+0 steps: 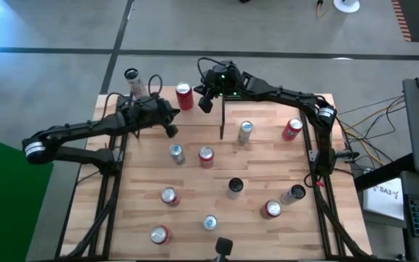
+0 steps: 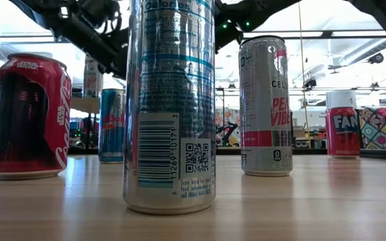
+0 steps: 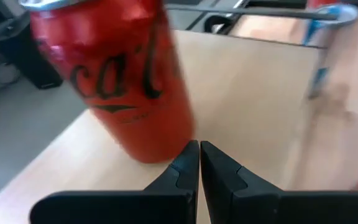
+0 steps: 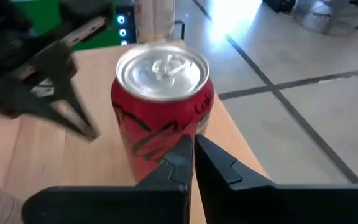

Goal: Place canned beverage on shelf
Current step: Put the red black soda can on the shelf

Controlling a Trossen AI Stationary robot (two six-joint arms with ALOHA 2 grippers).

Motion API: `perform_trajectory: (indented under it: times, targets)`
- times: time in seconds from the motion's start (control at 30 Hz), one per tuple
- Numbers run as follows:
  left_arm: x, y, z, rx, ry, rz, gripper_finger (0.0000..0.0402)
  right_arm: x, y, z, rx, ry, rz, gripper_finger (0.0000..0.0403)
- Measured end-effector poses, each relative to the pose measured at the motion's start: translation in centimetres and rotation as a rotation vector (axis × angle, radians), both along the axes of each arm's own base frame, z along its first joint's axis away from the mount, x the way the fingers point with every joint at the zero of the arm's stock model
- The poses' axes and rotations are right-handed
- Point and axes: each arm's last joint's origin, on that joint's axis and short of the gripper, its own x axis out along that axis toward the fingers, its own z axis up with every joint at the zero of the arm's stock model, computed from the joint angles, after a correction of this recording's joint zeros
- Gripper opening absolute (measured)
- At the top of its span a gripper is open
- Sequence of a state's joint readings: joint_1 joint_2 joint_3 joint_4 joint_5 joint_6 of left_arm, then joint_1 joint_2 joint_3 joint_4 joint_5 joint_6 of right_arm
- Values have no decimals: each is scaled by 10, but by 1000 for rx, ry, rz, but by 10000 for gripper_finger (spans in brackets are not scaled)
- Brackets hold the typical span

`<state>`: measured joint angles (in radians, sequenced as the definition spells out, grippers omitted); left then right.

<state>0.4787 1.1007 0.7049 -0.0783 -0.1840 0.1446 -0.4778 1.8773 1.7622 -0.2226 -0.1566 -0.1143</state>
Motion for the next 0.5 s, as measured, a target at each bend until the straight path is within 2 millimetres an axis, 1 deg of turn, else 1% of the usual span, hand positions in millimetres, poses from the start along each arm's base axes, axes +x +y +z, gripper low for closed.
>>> perform_trajectory:
  times: [0.13,0.33,0.5]
  targets:
    - [3,9,-4,24,44,24,0,-2,1,-1,11,22,0,9]
    - [6,25,-3,15,43,78,0,-3,1,-4,23,48,0,9]
    - [14,32,-7,5,60,83,0,-3,1,-4,25,52,0,9]
